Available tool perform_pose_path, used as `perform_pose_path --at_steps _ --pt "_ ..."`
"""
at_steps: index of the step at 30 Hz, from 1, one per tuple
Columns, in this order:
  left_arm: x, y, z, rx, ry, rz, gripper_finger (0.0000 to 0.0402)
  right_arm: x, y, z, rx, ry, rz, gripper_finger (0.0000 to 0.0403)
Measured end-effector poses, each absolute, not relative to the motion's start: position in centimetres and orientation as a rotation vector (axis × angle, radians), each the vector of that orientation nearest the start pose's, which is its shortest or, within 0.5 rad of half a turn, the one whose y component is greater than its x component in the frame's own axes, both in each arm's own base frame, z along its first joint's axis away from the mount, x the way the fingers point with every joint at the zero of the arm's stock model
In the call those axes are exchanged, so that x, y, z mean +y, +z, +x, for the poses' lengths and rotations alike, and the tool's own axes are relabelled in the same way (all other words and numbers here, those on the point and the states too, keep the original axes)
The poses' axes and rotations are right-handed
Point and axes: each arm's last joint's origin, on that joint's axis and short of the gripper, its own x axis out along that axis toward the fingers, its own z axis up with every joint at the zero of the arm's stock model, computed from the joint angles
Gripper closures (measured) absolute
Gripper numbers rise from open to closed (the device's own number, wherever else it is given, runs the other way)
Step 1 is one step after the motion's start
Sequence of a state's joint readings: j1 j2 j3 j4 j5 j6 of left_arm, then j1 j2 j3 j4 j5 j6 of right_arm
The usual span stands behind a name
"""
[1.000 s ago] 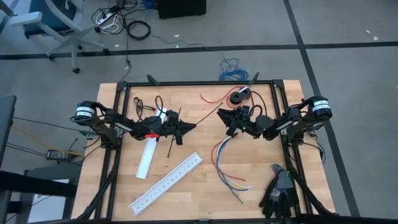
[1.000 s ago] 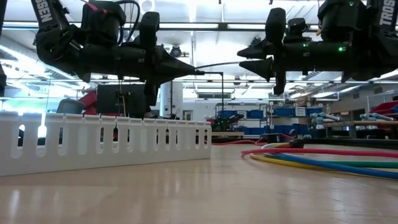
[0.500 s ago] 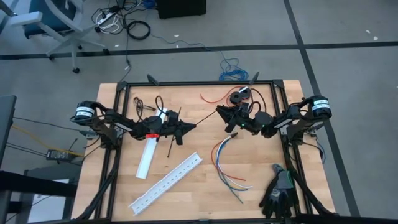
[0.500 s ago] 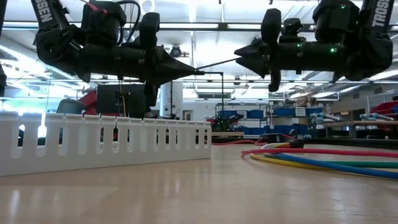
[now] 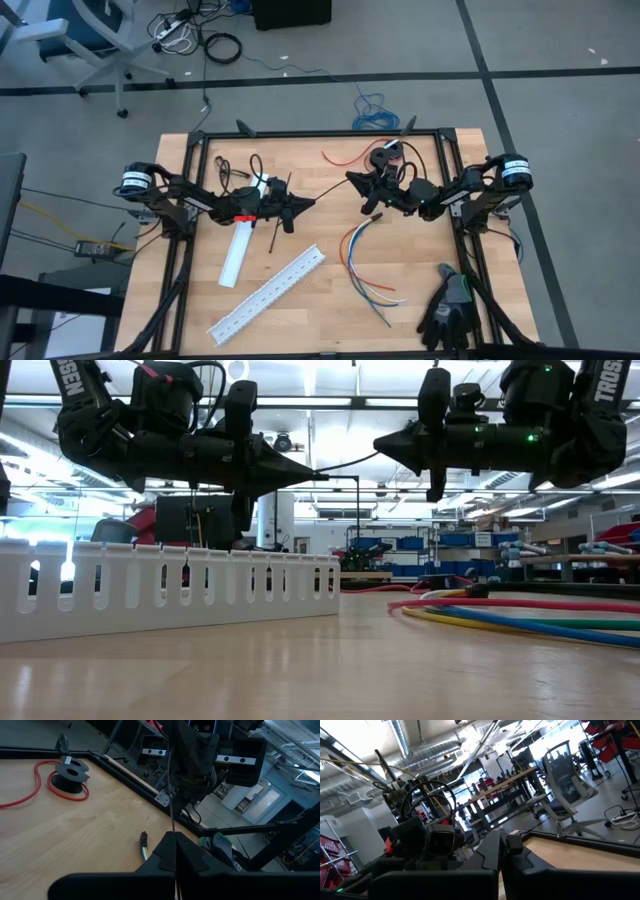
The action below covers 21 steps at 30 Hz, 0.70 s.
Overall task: Ziptie cables
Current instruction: Wrap the right black zip tie
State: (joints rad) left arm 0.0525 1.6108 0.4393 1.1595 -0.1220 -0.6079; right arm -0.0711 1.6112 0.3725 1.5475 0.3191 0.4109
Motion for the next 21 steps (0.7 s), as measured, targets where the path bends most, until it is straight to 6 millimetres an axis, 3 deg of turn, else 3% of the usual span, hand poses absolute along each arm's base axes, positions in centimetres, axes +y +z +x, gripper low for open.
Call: perform_pose_path --at_steps 11,21 --pt "1.81 16.40 27.70 -0.040 0.172 -0.556 0.0354 -2.72 17.68 25.89 -0.303 -0.317 0.443 0.0403" --pt "1.74 16.43 27.77 -0.019 0.113 -0.505 0.0263 -2.93 17.65 25.96 -0.281 -0.208 0.473 0.0403"
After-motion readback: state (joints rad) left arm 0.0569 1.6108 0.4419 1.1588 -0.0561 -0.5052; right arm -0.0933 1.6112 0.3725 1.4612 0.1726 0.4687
